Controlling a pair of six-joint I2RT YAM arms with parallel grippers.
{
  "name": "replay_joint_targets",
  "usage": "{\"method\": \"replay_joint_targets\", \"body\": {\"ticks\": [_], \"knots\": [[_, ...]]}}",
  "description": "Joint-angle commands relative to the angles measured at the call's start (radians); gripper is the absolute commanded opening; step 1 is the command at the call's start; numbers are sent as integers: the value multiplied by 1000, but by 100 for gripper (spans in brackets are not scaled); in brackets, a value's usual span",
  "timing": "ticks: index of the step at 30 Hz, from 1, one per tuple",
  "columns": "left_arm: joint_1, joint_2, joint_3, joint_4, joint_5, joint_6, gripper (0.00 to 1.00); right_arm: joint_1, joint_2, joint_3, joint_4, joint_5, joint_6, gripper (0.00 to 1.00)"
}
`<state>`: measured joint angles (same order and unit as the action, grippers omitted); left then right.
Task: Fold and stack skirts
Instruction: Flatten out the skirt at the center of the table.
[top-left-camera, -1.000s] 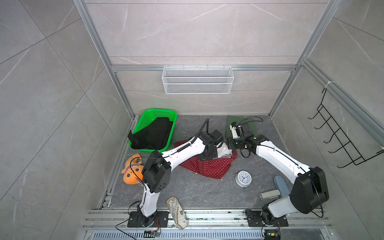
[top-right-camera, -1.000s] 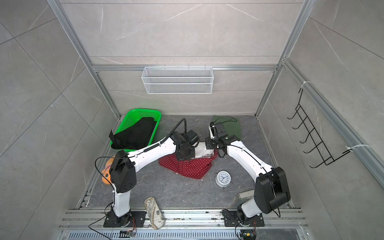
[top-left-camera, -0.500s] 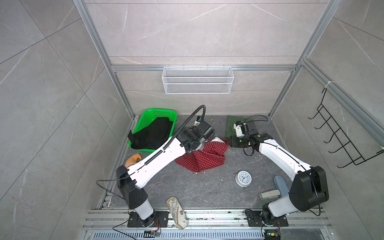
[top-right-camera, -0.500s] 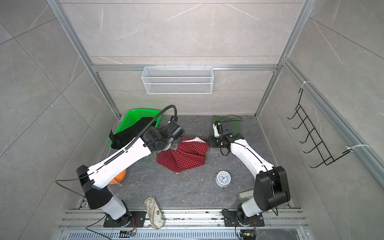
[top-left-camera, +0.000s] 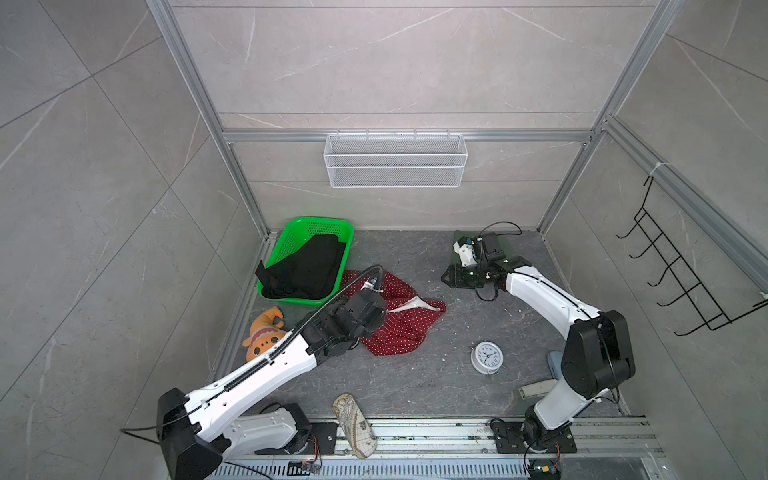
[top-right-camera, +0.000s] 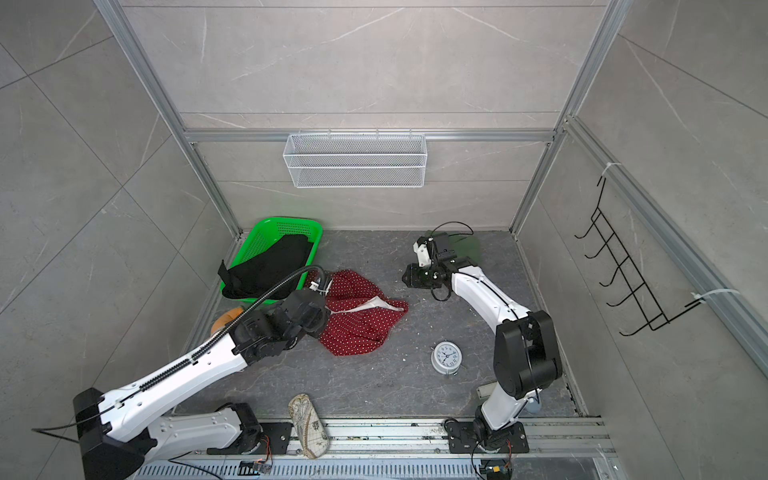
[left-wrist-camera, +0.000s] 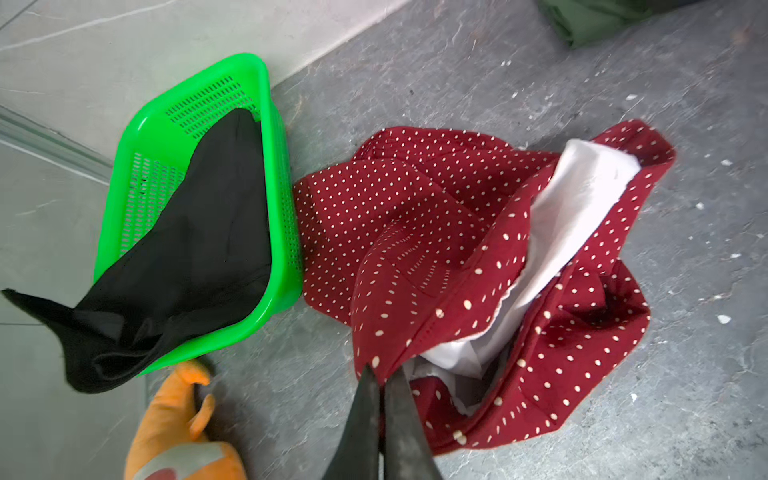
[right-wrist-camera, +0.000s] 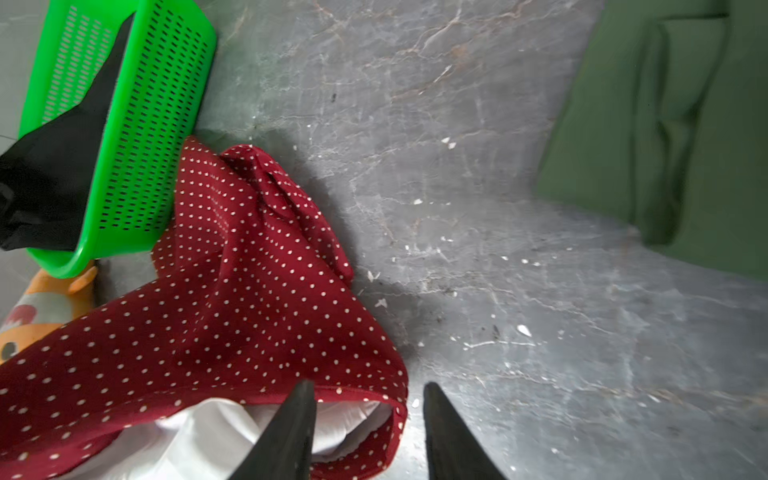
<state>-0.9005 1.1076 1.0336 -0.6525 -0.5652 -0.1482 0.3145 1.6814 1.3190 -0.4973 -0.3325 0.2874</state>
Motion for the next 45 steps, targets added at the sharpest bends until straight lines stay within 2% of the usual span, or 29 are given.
{"method": "replay_joint_targets", "body": {"ticks": [1, 14, 21, 24, 29, 30, 32, 34, 37, 41, 45], "knots": [[5, -44, -7, 107, 1, 18, 0, 0, 5, -30, 2, -78, -22, 46], [5, -44, 26, 109, -4, 30, 0, 27, 32, -176, 44, -79, -42, 46], [5, -38, 47, 104, 2, 34, 0, 40, 90, -186, 90, -70, -26, 47], [6, -32, 50, 104, 5, 35, 0, 40, 130, -169, 125, -54, -4, 37], [10, -34, 63, 92, 7, 27, 0, 41, 146, -108, 118, -5, 3, 3], [14, -36, 66, 90, 5, 22, 0, 40, 135, -90, 105, 5, -3, 0], [42, -41, 81, 84, 18, 9, 0, 40, 106, -48, 65, 32, -18, 0], [107, -42, 115, 67, 83, -18, 0, 40, 65, 10, 1, 70, -39, 0], [240, -24, 185, 64, 260, -40, 0, 40, 12, 120, -121, 121, -78, 0], [404, 60, 366, 53, 499, -30, 0, 43, -29, 315, -293, 147, -152, 0], [417, 196, 616, -9, 677, 64, 0, 45, -42, 497, -410, 125, -214, 0]]}}
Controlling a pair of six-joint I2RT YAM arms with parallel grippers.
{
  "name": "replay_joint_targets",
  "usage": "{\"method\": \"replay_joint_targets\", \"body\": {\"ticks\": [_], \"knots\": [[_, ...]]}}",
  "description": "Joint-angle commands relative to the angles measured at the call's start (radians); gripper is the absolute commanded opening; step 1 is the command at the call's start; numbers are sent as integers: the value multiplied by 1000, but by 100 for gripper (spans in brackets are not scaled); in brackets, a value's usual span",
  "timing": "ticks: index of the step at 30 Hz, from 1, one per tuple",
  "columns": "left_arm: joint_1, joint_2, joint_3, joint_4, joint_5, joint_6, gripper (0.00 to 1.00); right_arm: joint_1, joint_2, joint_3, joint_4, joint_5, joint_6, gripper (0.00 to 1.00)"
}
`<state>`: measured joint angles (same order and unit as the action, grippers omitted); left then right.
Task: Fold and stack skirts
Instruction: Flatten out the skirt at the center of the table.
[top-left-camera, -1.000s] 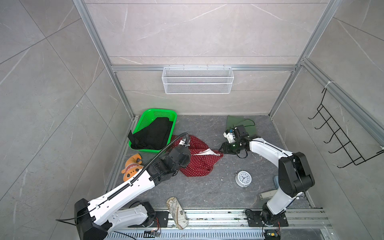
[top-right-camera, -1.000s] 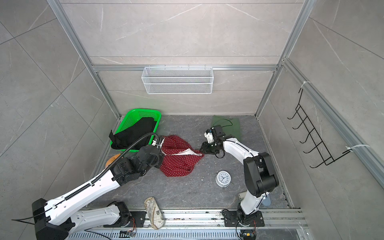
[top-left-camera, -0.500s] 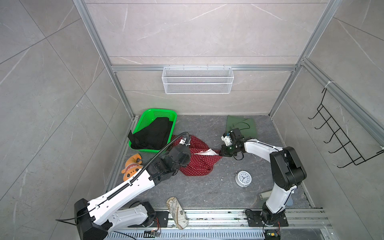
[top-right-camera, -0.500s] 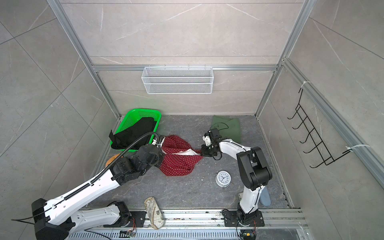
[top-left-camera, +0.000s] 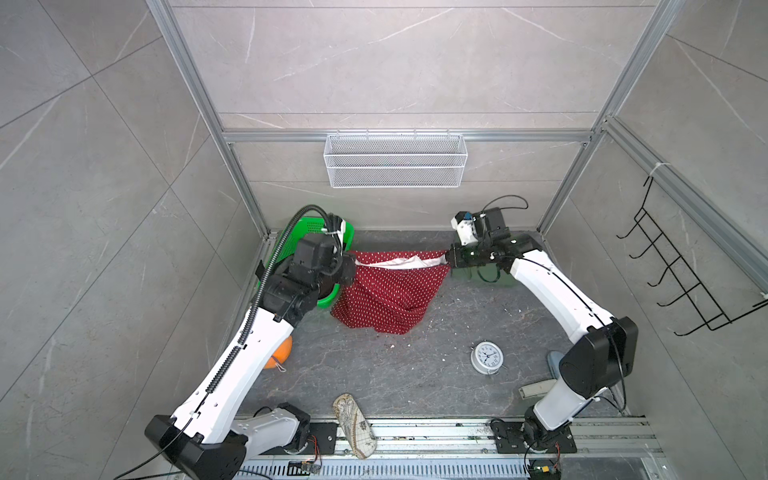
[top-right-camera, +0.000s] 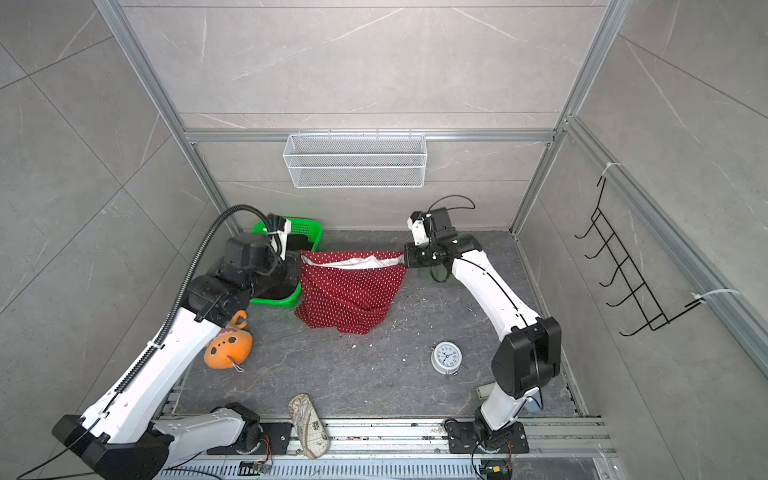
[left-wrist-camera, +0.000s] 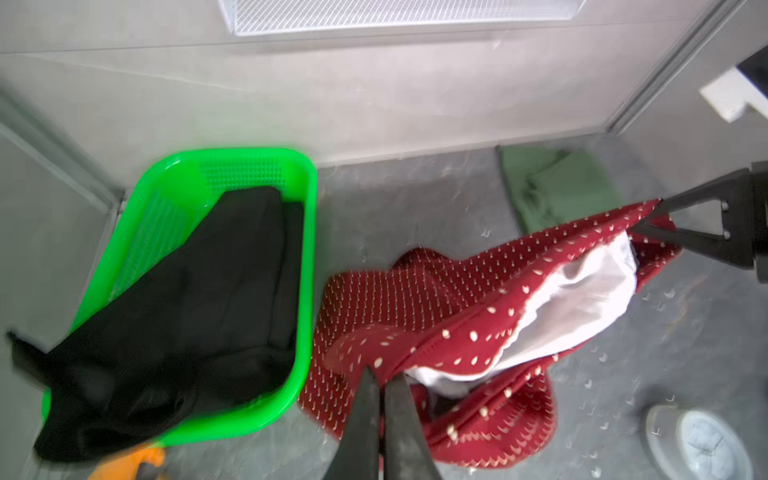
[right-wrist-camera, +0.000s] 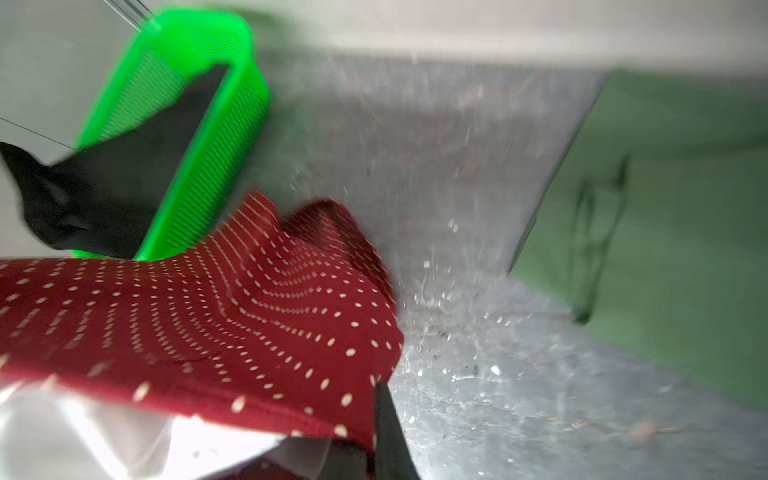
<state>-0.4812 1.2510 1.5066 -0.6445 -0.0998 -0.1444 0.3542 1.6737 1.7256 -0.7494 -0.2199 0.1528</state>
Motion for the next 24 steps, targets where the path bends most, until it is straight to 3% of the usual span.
{"method": "replay_joint_targets", "body": {"ticks": [1, 5, 9, 12, 15, 19, 24], "knots": [[-2, 87, 211, -41, 275, 85, 0, 5, -42, 129, -175, -6, -91, 0], [-2, 154, 382, -95, 408, 160, 0, 3, -88, 231, -186, -7, -89, 0], [27, 130, 432, -105, 369, 190, 0, -9, -123, 301, -206, 196, -62, 0], [56, 102, 438, -130, 293, 179, 0, -35, -136, 323, -221, 290, -43, 0], [67, 76, 415, -164, 243, 174, 0, -43, -146, 325, -228, 306, -38, 0], [69, 33, 361, -196, 78, 152, 0, -43, -150, 313, -208, 305, -11, 0], [76, -23, 324, -221, -113, 131, 0, -43, -127, 333, -192, 177, -15, 0]]}}
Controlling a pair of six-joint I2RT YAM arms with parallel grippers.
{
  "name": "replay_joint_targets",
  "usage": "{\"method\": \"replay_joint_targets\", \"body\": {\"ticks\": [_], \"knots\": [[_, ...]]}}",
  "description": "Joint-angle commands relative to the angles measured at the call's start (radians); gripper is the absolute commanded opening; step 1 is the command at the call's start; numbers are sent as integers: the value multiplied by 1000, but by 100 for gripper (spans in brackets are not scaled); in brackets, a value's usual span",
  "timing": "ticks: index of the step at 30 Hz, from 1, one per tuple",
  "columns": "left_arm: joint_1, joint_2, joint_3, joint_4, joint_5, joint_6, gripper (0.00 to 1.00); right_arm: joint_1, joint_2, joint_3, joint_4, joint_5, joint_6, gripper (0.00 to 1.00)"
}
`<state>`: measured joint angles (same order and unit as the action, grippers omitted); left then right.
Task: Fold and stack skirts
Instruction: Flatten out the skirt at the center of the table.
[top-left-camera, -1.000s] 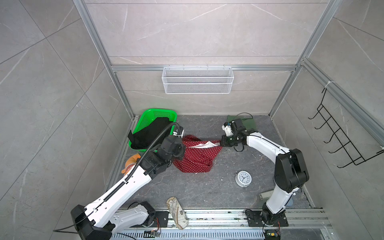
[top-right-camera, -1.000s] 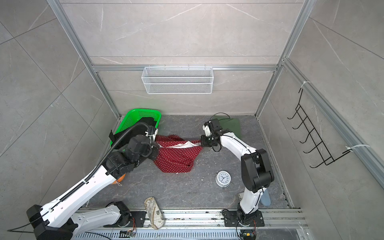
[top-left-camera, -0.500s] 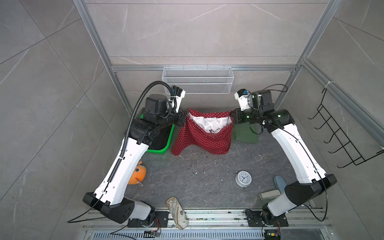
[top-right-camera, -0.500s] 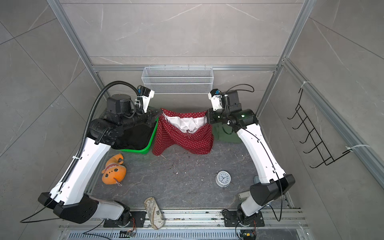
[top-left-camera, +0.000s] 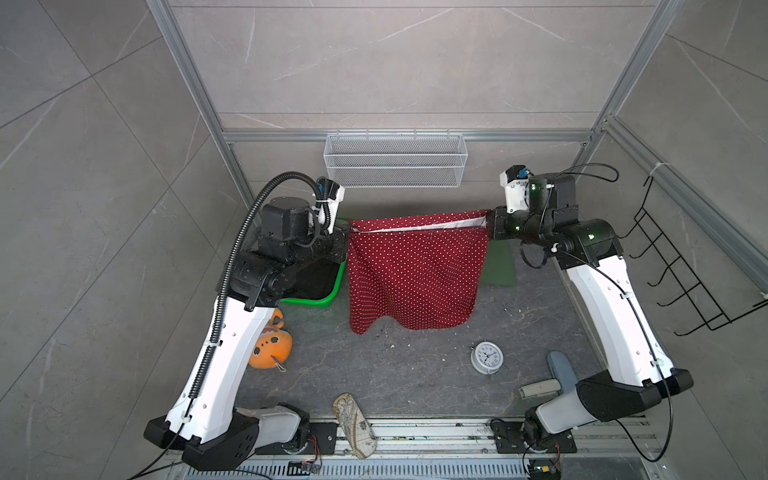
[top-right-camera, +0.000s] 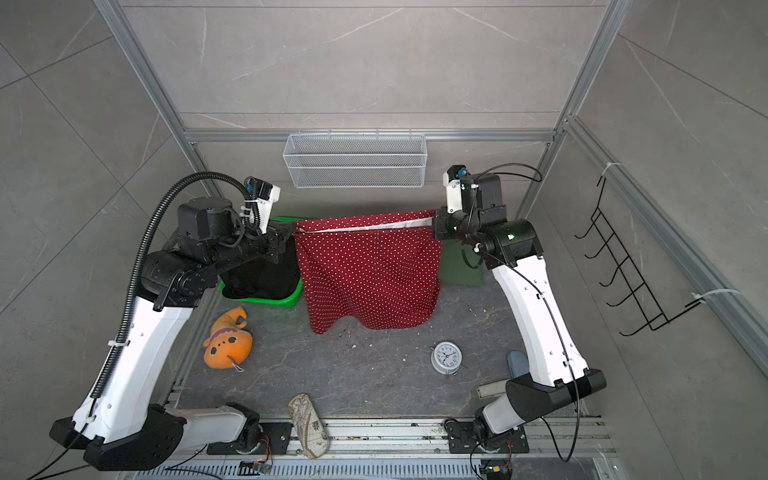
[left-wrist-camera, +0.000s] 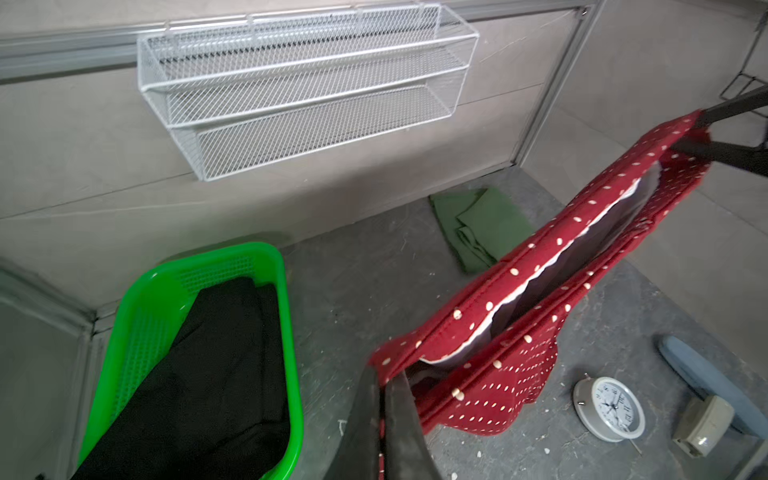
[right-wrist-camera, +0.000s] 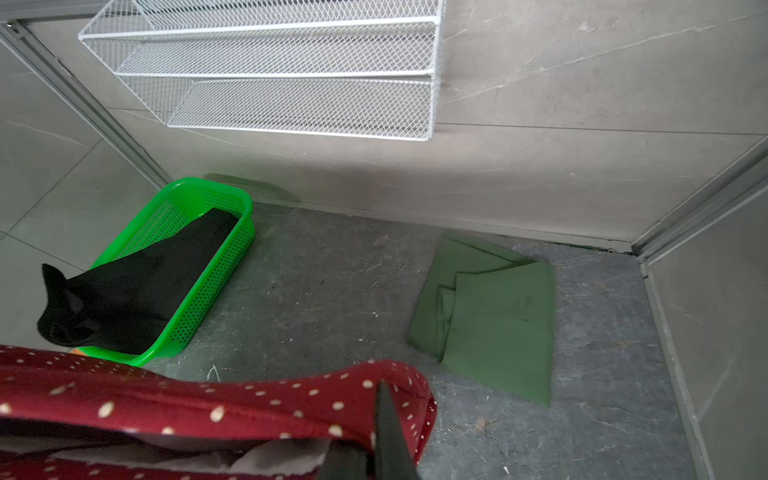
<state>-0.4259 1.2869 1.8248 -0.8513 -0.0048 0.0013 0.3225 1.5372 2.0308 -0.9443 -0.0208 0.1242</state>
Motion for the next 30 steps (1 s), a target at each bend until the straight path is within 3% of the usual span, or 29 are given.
{"method": "replay_joint_targets", "body": {"ticks": [1, 4, 12, 19, 26, 30], "knots": [[21, -72, -1, -13, -241, -16, 0, -13, 15, 30, 12, -73, 10, 0], [24, -90, -19, -16, -251, -17, 0, -12, 48, 51, 22, -186, 11, 0], [38, -103, -55, -54, -320, -42, 0, 7, 178, 166, 11, -307, 24, 0], [49, -265, -234, 63, -326, -61, 0, 68, 365, 392, -13, -379, 9, 0], [47, -364, -300, 177, -435, -79, 0, 90, 600, 805, -40, -375, 58, 0], [48, -385, -324, 187, -391, -91, 0, 77, 587, 715, -46, -325, 51, 0]]}}
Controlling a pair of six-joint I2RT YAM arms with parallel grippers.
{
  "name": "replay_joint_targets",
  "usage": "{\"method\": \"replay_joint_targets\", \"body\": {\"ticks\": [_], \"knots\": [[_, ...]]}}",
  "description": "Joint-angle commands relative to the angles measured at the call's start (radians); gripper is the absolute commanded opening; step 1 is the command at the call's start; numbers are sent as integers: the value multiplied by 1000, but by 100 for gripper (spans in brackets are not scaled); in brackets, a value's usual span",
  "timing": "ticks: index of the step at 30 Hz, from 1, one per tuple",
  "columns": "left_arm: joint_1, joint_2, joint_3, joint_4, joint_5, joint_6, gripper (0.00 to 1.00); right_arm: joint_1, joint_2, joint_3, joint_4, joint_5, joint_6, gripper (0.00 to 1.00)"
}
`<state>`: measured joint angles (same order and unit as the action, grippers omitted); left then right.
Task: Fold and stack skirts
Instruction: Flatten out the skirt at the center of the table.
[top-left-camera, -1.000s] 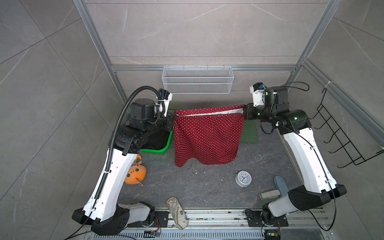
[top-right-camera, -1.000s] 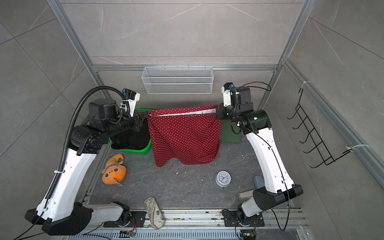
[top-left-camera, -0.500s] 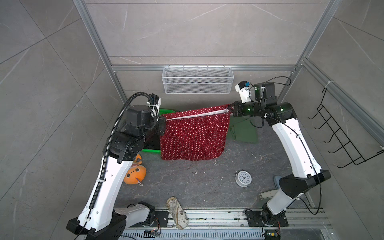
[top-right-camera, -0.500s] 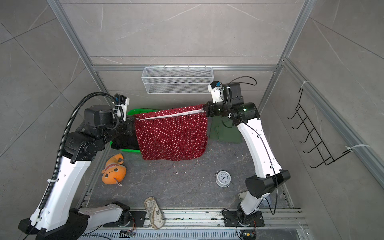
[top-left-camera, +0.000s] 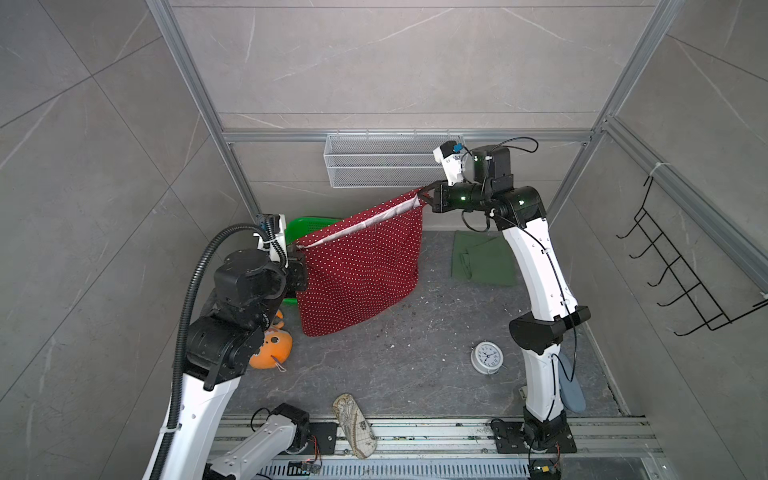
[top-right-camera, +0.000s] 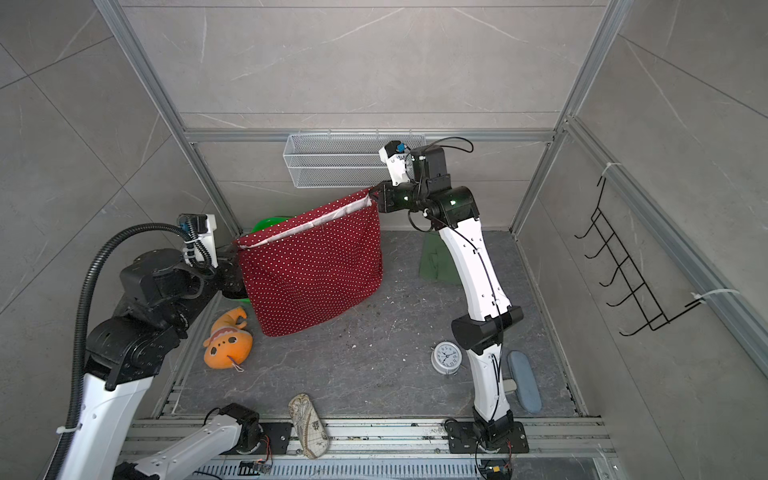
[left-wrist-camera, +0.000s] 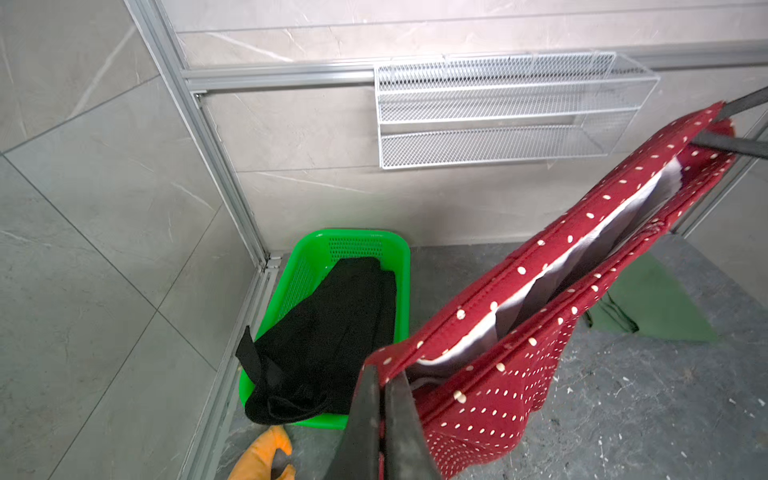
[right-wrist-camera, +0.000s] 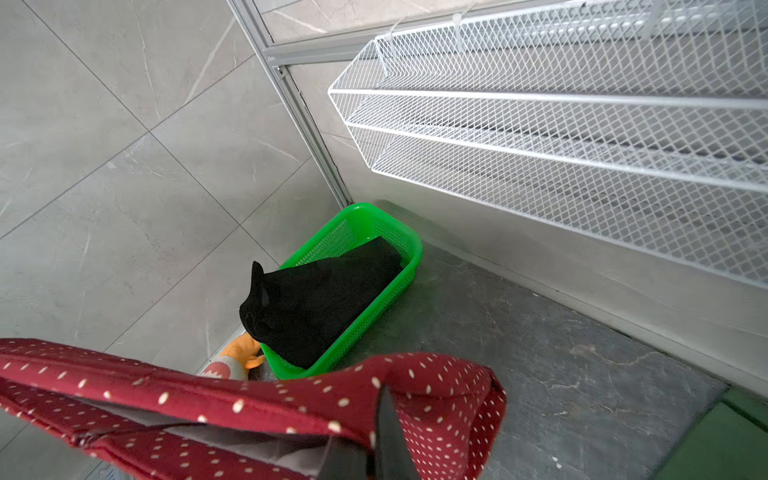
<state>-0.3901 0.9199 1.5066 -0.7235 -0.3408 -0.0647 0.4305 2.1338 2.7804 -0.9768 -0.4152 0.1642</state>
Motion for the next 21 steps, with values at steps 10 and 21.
{"method": "replay_joint_targets", "body": {"ticks": [10, 21], "knots": [[13, -1, -119, -10, 322, -136, 0, -118, -291, -701, 90, 224, -30, 0], [13, 41, -285, 142, 706, -236, 0, -217, -467, -936, 101, 387, -61, 0]]}}
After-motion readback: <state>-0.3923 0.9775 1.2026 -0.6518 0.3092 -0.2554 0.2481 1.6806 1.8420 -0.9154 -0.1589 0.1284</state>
